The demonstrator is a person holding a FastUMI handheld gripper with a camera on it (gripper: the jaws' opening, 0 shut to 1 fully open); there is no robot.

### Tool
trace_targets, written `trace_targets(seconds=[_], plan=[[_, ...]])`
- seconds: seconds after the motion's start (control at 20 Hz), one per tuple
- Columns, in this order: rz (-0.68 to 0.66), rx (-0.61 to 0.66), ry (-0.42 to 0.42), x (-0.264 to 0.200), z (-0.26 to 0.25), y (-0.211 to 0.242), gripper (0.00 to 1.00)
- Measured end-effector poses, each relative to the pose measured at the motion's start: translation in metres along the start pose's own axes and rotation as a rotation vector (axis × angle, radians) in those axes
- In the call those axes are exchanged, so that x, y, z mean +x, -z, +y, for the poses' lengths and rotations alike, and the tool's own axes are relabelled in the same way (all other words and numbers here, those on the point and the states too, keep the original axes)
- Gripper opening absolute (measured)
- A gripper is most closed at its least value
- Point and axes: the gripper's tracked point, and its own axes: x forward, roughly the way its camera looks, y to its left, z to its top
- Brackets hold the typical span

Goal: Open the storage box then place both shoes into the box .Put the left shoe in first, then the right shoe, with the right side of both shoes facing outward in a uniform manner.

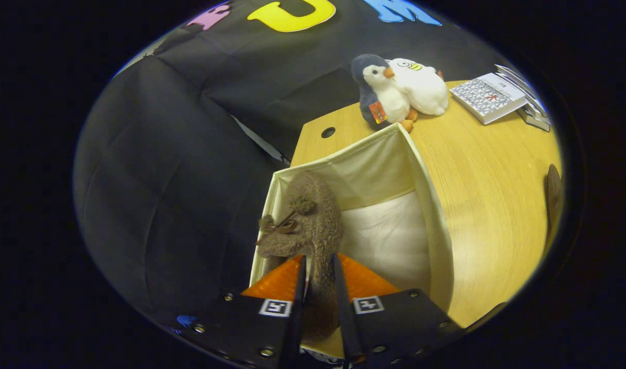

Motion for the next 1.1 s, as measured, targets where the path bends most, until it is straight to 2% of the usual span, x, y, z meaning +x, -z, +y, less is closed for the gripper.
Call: trace_targets(seconds=[0.2,0.4,0.55,0.65,0.95,1.1], plan=[[-0.023,-0.109,-0.007,-0.018,0.002,-0.007,0.98],[-0.105,-0.224,-0.050,-0.059,0.001,-0.030,0.98],[-0.200,-0.236,-0.105,-0.103,0.000,-0.052,0.98],[-0.238,-0.238,-0.106,-0.134,-0.014,-0.066,0.98],[-0.357,-0.287,0.015,-0.220,-0.100,-0.105,0.98],[-0.382,-0.333,0.129,-0.250,-0.163,-0.110,0.98]])
